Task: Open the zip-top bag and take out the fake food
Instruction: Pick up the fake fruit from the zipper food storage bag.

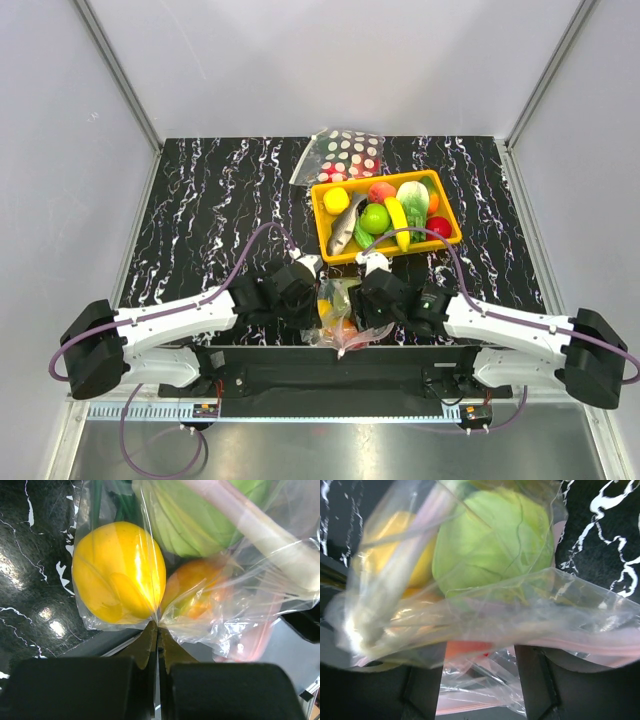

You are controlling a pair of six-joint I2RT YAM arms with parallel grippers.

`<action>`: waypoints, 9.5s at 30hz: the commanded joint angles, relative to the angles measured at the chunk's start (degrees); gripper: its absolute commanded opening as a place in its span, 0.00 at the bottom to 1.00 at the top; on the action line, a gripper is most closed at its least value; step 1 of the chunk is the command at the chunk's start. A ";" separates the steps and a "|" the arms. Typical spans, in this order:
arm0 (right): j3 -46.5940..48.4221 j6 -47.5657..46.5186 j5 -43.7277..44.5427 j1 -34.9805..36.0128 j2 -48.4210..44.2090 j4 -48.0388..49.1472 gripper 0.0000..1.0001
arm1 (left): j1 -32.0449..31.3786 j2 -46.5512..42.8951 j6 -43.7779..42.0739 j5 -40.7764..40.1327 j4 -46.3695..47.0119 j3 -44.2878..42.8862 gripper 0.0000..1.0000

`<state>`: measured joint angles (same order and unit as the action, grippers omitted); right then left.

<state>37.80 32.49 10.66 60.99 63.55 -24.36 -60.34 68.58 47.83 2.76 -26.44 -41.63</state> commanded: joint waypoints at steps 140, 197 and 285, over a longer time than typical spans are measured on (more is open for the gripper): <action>15.64 -7.97 -5.73 1.15 23.03 4.23 0.17 | -1.28 -10.75 12.72 -9.44 -11.36 1.81 0.72; 11.59 -14.29 -12.76 -1.31 24.78 16.97 0.68 | -1.19 6.57 6.40 -5.58 -4.68 -1.26 0.04; 26.18 -15.44 -1.94 -26.62 5.26 4.93 0.00 | 9.62 -12.92 3.49 -14.01 -17.94 -4.86 0.06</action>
<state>60.80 19.59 13.39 37.36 66.41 -19.84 -51.57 59.59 52.01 -6.39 -39.94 -43.77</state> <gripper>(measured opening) 0.499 0.067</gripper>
